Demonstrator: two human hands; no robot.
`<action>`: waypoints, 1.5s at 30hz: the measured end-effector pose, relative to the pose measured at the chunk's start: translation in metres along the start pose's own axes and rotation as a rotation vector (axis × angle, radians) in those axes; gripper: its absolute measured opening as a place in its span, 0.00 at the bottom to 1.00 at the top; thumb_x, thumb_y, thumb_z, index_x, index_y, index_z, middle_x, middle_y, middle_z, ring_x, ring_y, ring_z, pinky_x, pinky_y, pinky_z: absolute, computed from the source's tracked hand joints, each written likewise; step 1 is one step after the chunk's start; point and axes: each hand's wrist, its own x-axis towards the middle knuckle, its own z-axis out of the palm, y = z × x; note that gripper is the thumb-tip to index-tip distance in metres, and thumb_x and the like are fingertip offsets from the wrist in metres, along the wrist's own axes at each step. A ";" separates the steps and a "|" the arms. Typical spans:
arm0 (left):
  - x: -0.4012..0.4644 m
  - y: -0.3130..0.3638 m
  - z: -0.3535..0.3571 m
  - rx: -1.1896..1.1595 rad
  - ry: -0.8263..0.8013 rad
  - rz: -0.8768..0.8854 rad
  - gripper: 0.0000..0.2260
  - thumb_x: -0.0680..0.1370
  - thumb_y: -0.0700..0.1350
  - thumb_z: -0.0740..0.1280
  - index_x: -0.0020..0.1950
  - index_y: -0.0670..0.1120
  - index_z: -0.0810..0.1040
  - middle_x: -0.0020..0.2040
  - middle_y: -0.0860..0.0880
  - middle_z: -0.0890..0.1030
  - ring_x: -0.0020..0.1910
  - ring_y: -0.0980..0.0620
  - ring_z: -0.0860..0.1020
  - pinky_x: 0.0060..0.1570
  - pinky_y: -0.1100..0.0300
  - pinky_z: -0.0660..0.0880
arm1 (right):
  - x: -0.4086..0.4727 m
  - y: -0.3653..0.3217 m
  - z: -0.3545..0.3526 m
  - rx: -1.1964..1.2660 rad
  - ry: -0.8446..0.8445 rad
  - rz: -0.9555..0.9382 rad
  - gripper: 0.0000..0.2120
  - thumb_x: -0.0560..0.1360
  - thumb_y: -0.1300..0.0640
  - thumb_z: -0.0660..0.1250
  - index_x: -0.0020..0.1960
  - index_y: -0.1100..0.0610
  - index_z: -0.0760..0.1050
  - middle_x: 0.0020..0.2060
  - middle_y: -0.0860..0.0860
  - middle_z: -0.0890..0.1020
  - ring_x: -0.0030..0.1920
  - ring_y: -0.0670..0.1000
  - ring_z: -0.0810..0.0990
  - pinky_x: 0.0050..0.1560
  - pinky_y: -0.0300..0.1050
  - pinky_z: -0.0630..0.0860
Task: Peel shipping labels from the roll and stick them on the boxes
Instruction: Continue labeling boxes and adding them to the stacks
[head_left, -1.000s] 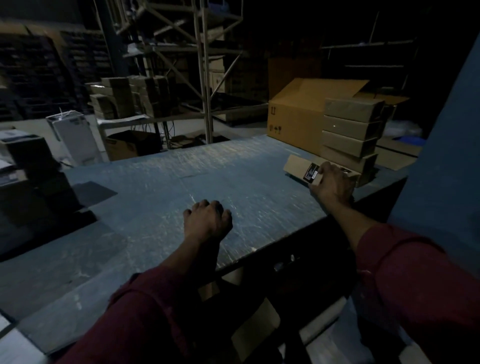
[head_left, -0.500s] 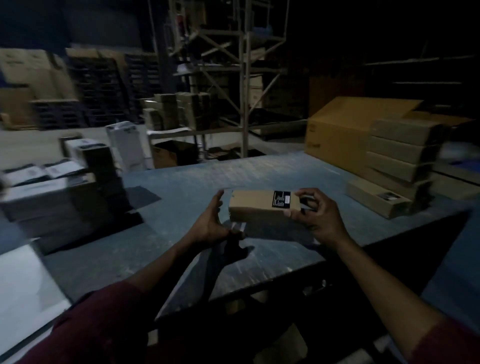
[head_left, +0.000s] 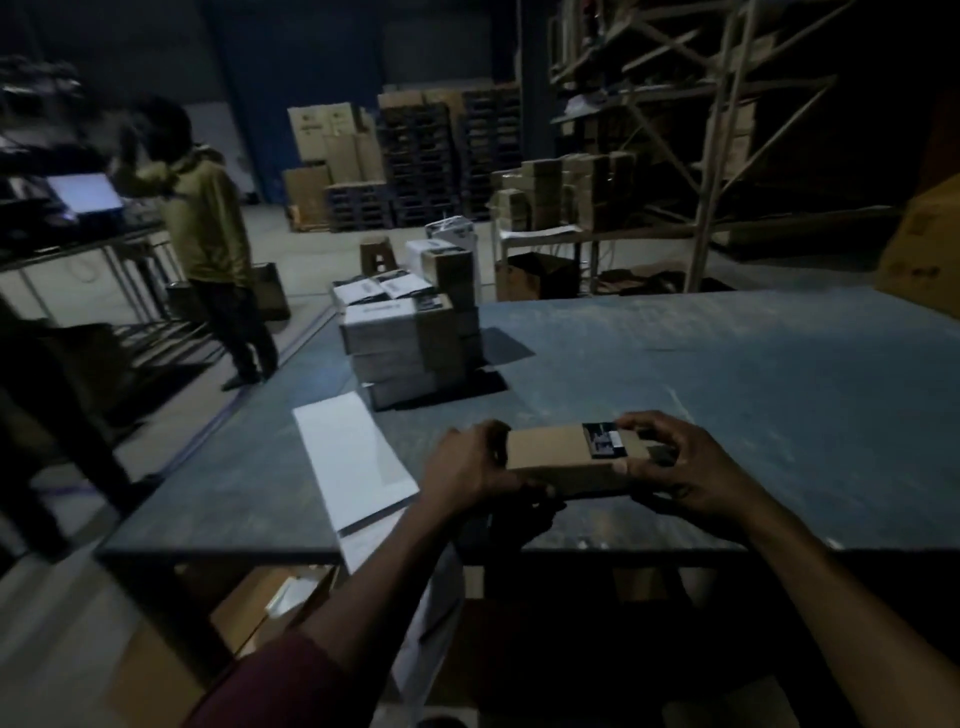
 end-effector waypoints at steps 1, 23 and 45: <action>-0.004 0.001 0.002 0.001 0.008 -0.014 0.43 0.55 0.76 0.65 0.57 0.47 0.82 0.46 0.47 0.86 0.49 0.42 0.83 0.50 0.47 0.80 | 0.000 -0.003 0.002 0.029 -0.015 0.026 0.20 0.70 0.51 0.79 0.61 0.45 0.81 0.59 0.40 0.80 0.54 0.39 0.81 0.47 0.47 0.82; -0.224 -0.088 0.028 -0.872 0.619 -0.496 0.14 0.73 0.59 0.78 0.46 0.50 0.85 0.43 0.48 0.87 0.46 0.47 0.85 0.49 0.46 0.82 | -0.099 -0.021 0.209 -0.038 0.090 0.143 0.10 0.74 0.59 0.77 0.49 0.44 0.82 0.42 0.42 0.86 0.39 0.41 0.85 0.48 0.47 0.85; -0.230 -0.040 -0.044 0.129 0.630 0.179 0.21 0.73 0.61 0.78 0.63 0.54 0.86 0.63 0.50 0.81 0.61 0.46 0.76 0.57 0.50 0.73 | -0.115 -0.096 0.199 0.537 -0.024 -0.067 0.37 0.74 0.75 0.73 0.75 0.50 0.68 0.52 0.55 0.88 0.56 0.55 0.87 0.59 0.56 0.83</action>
